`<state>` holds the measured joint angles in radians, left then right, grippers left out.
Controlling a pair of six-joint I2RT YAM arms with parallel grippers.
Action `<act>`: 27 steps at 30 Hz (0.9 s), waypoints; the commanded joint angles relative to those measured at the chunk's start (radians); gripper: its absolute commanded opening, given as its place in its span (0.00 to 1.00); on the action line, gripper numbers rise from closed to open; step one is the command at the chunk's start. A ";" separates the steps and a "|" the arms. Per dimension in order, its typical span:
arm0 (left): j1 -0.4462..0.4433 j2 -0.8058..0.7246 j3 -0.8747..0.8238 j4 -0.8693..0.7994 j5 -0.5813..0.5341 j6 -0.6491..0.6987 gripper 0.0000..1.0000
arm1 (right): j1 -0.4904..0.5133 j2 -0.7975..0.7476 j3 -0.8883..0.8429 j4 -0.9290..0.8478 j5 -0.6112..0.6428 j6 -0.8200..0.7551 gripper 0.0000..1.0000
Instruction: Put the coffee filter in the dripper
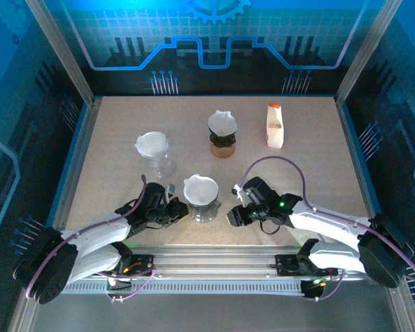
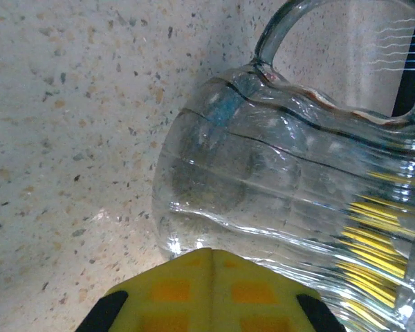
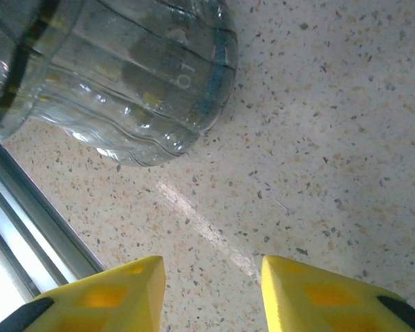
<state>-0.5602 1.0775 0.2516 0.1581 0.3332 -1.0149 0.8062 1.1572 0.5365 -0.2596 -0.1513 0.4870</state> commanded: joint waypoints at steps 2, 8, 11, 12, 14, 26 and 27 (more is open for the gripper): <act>0.003 0.037 0.001 0.079 0.028 -0.011 0.00 | -0.019 0.011 -0.020 0.044 -0.027 0.022 0.40; -0.011 0.125 0.024 0.146 0.033 -0.023 0.00 | -0.030 0.067 -0.030 0.119 -0.071 0.044 0.38; -0.026 0.172 0.044 0.176 0.031 -0.028 0.00 | -0.046 0.101 -0.036 0.164 -0.093 0.053 0.36; -0.031 0.187 0.050 0.185 0.030 -0.029 0.00 | -0.054 0.112 -0.038 0.177 -0.101 0.054 0.35; -0.035 0.215 0.063 0.205 0.032 -0.034 0.00 | -0.068 0.130 -0.040 0.199 -0.118 0.059 0.34; -0.049 0.377 0.171 0.267 0.037 -0.027 0.00 | -0.136 0.147 -0.076 0.245 -0.119 0.073 0.30; -0.050 0.389 0.183 0.266 0.039 -0.024 0.00 | -0.145 0.146 -0.082 0.251 -0.120 0.076 0.30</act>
<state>-0.6010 1.4345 0.3927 0.4026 0.3576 -1.0485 0.6872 1.3003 0.4744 -0.0334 -0.2630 0.5503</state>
